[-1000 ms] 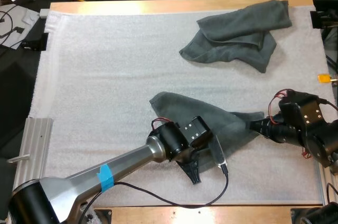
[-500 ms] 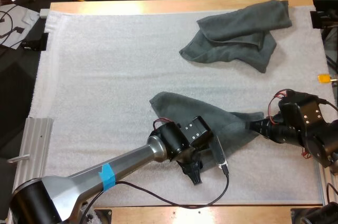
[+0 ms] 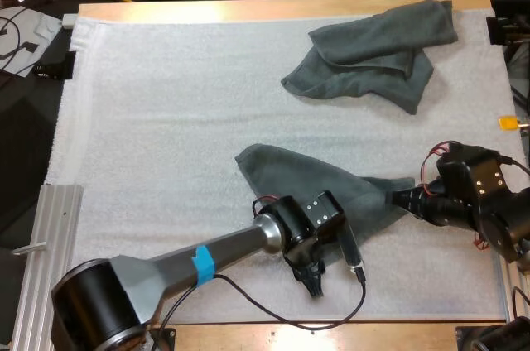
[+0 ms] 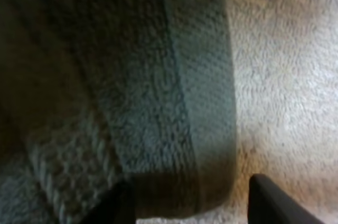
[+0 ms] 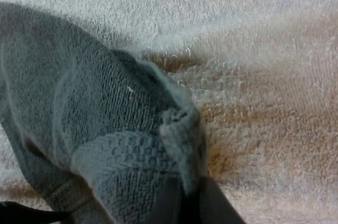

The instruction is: Pick towel from pile, fold and stack

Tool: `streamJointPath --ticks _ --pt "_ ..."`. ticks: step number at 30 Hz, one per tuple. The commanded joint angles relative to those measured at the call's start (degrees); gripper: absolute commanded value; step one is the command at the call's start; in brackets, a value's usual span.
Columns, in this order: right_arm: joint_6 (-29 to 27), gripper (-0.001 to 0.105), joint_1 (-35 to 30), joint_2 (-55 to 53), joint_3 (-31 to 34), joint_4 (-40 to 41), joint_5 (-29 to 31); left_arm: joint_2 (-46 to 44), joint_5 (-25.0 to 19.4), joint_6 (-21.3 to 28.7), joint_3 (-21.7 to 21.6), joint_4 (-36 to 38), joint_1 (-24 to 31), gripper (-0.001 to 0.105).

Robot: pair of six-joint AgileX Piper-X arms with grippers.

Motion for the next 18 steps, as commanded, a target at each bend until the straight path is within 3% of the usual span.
streamJointPath --ticks 1,10,16,18 --pt "-0.3 0.0 -0.1 -0.4 -0.1 0.6 0.1 1.3 -0.6 0.4 -0.2 -0.6 -0.5 0.044" --pt "-0.2 0.0 -0.1 -0.5 -0.2 0.8 -0.2 2.7 -0.3 -0.3 -0.1 0.1 -0.6 0.041" --pt "-0.1 0.0 -0.2 -0.5 -0.2 0.6 -0.2 2.8 -0.6 -0.5 -0.4 1.5 -0.5 0.007" --pt "-0.1 0.0 -0.2 -0.5 -0.1 0.7 -0.2 2.7 -0.7 -0.4 -0.8 2.2 -0.4 0.001"
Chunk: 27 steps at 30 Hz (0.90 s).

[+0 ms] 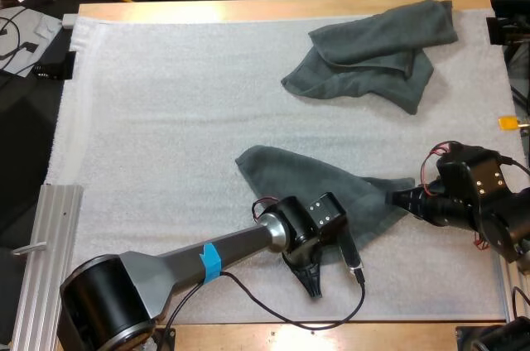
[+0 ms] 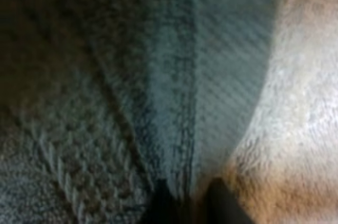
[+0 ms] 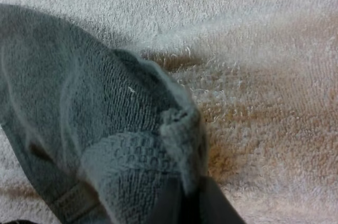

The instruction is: Pick towel from pile, fold and stack

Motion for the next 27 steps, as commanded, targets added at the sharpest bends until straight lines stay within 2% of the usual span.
streamJointPath --ticks 1,8,12,19,27 --pt "-0.2 0.0 -0.2 -0.5 -0.2 0.6 -0.2 0.2 -0.2 -0.5 -1.0 2.3 -0.1 0.0" --pt "-0.2 0.0 -0.2 -0.6 -0.2 0.3 -0.3 -2.5 0.4 -0.7 -4.7 6.1 0.0 0.0" --pt "-0.4 0.0 0.0 -0.7 -0.3 0.2 -0.5 -4.5 -0.2 -1.1 -4.9 6.7 -0.1 0.0" --pt "0.3 0.0 0.1 -3.8 -0.9 -0.5 -1.0 -15.7 -6.7 -2.6 -5.0 11.3 0.1 0.0" --pt "2.2 0.0 0.0 -8.1 -6.9 4.3 -1.5 -28.8 -12.4 -6.1 -4.6 15.5 0.4 0.0"
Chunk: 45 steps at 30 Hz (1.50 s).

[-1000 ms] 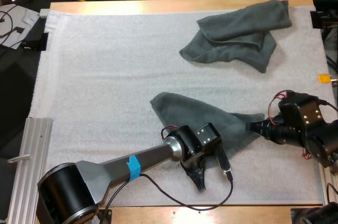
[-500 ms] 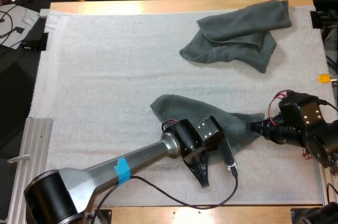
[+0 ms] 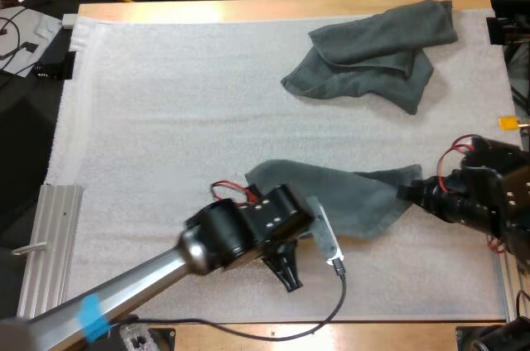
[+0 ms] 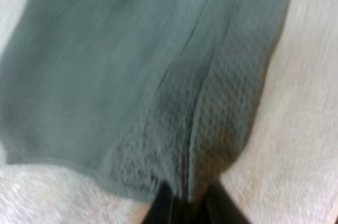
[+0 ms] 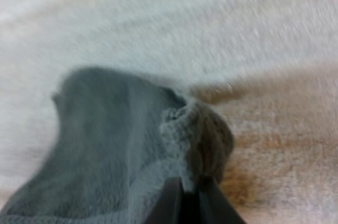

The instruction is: Pick towel from pile, fold and stack

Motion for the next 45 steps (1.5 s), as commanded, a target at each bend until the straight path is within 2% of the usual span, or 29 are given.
streamJointPath --ticks 1,6,8,10,15,19,25,29,33,35,39,45 --pt "0.8 0.0 0.0 -1.8 -4.0 4.1 -0.9 -5.7 -3.3 -2.7 -0.1 2.3 0.2 0.0" --pt "1.5 0.0 0.9 -2.5 -8.7 10.6 -2.3 -11.0 -3.9 -4.7 -1.4 4.9 0.3 0.0" --pt "2.5 0.0 2.9 -2.8 -10.8 13.5 -2.9 -12.9 -4.2 -5.4 -3.3 7.2 0.3 0.0" --pt "1.0 0.0 0.9 -3.0 -9.1 11.1 -2.0 -12.2 -3.4 -5.1 -2.4 5.7 0.1 0.0" --pt "1.2 0.0 2.5 -5.4 -11.9 16.3 -2.7 -15.5 -2.6 -7.4 -6.6 8.0 0.0 0.0" --pt "3.5 0.0 7.5 -6.6 -14.7 19.6 -2.7 -15.9 -1.8 -8.0 -9.9 11.3 -0.3 0.001" --pt "11.6 0.0 18.4 -7.5 -16.2 22.7 -1.4 -16.2 -0.6 -8.6 -12.4 16.6 -1.8 0.0" --pt "13.3 0.0 22.0 -6.0 -14.1 22.2 2.0 -16.0 -1.3 -7.8 -10.8 16.4 -1.7 0.0" --pt "11.4 0.0 22.4 -0.5 -8.0 15.9 7.1 -14.3 -3.9 -5.2 -5.8 10.0 0.5 0.0" --pt "12.1 0.0 22.0 -2.9 -10.7 18.4 4.9 -15.5 -2.9 -6.4 -7.7 12.9 -0.1 0.0" --pt "12.3 0.0 22.2 3.5 -6.2 10.6 9.2 -14.0 -3.1 -4.1 -3.1 7.0 5.4 0.0" --pt "12.7 0.0 20.4 13.8 -2.2 -3.3 15.1 -10.3 -1.6 0.0 2.2 -3.5 16.9 0.0"
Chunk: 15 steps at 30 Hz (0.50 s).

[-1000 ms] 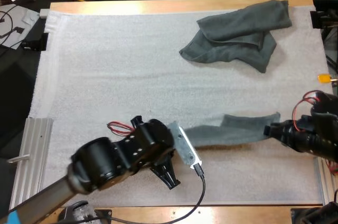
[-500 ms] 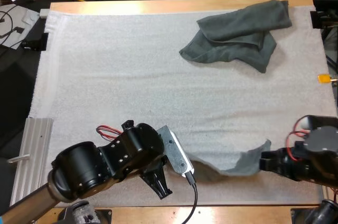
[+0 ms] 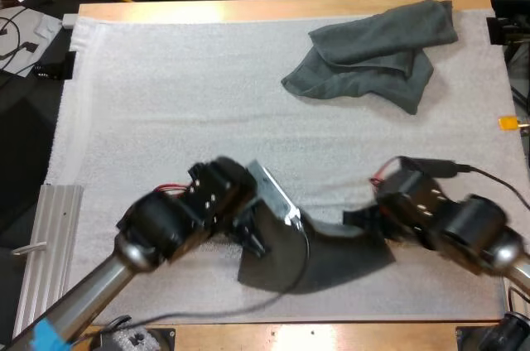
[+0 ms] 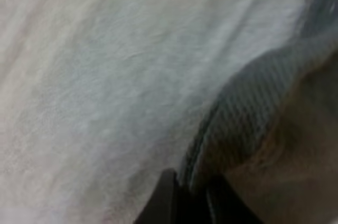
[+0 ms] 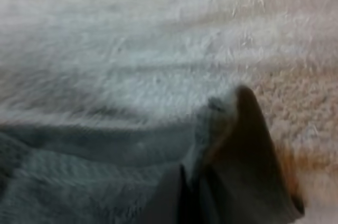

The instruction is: Pick towel from pile, fold and stack

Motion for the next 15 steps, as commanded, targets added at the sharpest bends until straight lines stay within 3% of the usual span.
streamJointPath --ticks 1,9,13,15 --pt "0.6 0.0 -2.0 5.7 1.8 -9.9 3.9 2.7 1.2 2.6 2.2 -7.3 6.8 0.0" --pt "0.6 0.0 -10.2 15.5 2.0 -22.8 2.6 11.5 8.0 5.7 2.5 -17.3 19.5 0.0" --pt "0.7 0.0 -13.4 18.3 1.5 -26.1 1.7 15.6 10.2 5.4 2.2 -20.9 22.8 0.0" --pt "0.1 0.0 -13.3 18.5 1.9 -26.8 2.3 16.0 9.2 5.6 2.5 -20.7 22.2 0.0"
